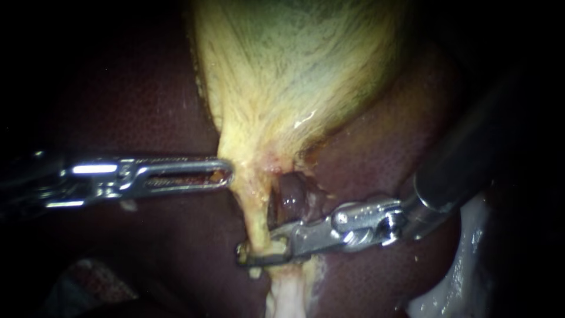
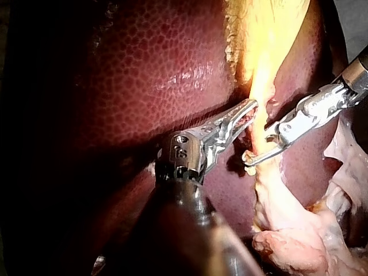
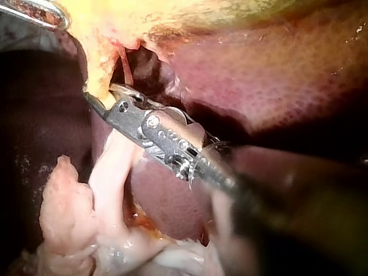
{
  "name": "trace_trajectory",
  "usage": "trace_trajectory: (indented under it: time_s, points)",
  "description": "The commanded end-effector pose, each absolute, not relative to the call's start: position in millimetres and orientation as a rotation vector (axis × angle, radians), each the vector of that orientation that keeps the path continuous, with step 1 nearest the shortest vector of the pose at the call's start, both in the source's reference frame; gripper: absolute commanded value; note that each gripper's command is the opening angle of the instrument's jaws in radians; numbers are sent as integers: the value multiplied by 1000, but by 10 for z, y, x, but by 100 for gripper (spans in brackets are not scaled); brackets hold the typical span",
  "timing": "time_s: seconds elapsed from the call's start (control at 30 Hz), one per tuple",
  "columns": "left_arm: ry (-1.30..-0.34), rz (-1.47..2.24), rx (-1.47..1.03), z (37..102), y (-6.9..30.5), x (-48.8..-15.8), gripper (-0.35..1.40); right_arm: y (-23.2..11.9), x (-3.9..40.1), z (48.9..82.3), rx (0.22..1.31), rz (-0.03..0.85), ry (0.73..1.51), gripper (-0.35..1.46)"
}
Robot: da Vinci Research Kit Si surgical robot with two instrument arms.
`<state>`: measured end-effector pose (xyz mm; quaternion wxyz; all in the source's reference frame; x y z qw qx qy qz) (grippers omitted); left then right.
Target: Clipping second clip left tube
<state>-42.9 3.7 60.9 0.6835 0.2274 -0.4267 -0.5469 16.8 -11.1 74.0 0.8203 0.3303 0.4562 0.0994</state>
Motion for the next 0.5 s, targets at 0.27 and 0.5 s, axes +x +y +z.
trace_trajectory:
  time_s: [0.27,0.5]
  points:
    - [-957,-1225,513,610,38,-429,-35,-119,168,748,702,202,944,-35]
    - [-957,-1225,512,611,38,-431,-35,-121,168,749,701,200,944,-35]
